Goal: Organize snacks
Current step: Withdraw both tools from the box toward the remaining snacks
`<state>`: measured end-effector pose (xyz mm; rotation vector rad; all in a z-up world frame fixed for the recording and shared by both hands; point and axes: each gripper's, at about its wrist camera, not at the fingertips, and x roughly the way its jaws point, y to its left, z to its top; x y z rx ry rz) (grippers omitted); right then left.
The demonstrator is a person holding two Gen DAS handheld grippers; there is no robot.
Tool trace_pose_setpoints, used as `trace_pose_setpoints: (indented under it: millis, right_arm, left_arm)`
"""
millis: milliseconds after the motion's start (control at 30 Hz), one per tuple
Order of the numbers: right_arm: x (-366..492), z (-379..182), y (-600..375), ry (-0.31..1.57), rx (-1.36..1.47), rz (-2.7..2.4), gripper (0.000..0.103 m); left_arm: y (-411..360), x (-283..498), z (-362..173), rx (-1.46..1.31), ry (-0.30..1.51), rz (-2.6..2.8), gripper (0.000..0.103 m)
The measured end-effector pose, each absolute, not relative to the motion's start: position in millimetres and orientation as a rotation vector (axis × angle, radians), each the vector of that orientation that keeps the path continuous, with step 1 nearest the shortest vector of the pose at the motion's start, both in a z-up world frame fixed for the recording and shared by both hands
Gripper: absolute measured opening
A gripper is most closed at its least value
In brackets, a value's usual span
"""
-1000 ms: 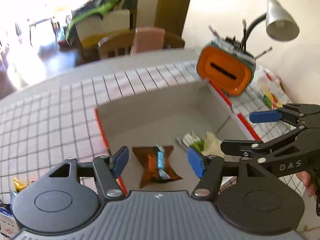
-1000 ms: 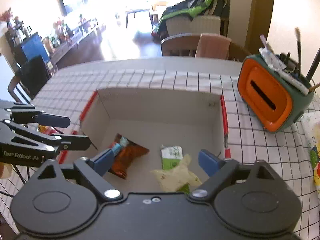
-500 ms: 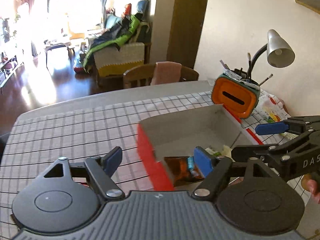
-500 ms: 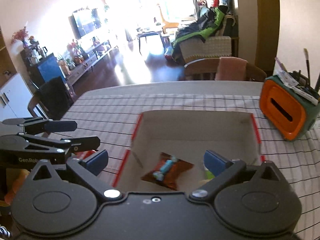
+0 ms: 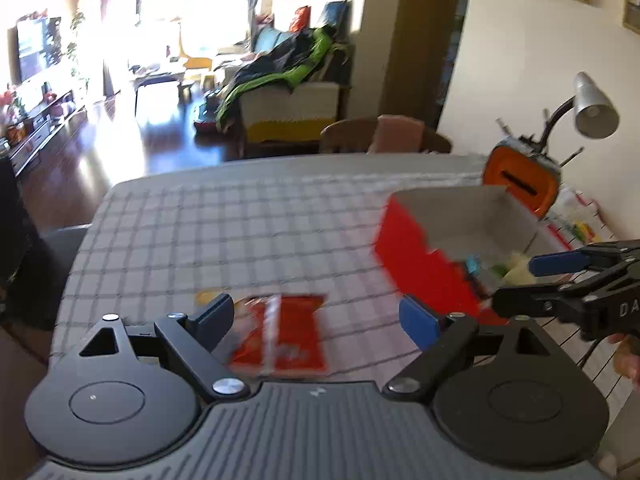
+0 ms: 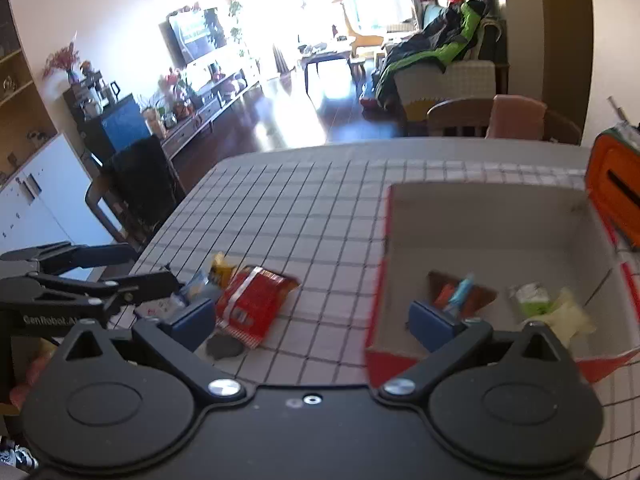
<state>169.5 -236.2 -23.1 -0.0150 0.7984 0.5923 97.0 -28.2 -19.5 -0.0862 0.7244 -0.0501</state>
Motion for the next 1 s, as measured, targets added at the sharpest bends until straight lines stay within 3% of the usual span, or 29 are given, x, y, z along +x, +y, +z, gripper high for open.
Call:
trace_pose_setpoints:
  millis: [533,1000]
  right_arm:
    - [145,-68,-156,0.872,-0.072,0.546,0.103]
    - [203,-108,-90,0.980,-0.073,0.461,0.103]
  left_arm:
    - [46,60,-86,-0.116,0.888,-0.049,0.091]
    - [73,84,-137,-0.218,1.043,0.021,0.091]
